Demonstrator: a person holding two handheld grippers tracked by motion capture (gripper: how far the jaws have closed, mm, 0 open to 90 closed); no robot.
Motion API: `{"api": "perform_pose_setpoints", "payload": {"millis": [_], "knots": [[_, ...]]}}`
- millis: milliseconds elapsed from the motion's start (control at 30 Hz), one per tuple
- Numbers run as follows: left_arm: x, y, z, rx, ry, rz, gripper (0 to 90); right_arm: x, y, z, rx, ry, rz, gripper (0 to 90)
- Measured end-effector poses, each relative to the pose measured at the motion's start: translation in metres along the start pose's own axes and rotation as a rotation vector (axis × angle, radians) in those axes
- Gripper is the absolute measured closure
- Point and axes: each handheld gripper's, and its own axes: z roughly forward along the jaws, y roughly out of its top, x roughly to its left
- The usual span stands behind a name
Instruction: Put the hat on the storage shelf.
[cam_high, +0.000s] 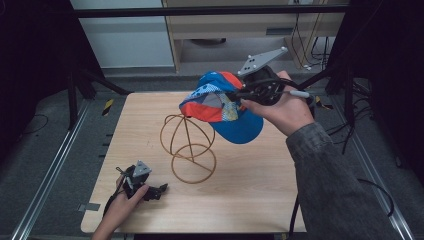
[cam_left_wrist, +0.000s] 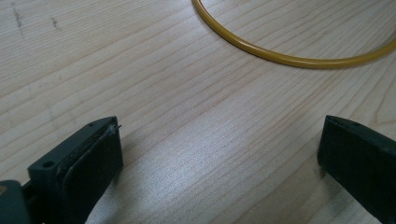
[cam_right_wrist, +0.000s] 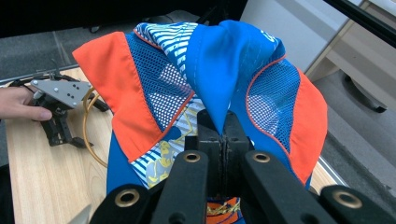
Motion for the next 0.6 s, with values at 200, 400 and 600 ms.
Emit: {"api": "perform_pose_setpoints", "payload": {"millis": [200,400,600], "knots": [[0.0,0.0,0.0,0.002,-0.002,0.002,0.0,0.004,0.01,0.014,0.005,0.016,-0.018,89.6],[0.0,0.0,0.0,0.002,0.0,0.003,0.0,0.008,0.021,0.032,0.007,0.034,-0.027,89.6],[0.0,0.0,0.0,0.002,0.0,0.003,0.0,0.014,0.035,0.048,0.02,0.05,-0.053,89.6]]}}
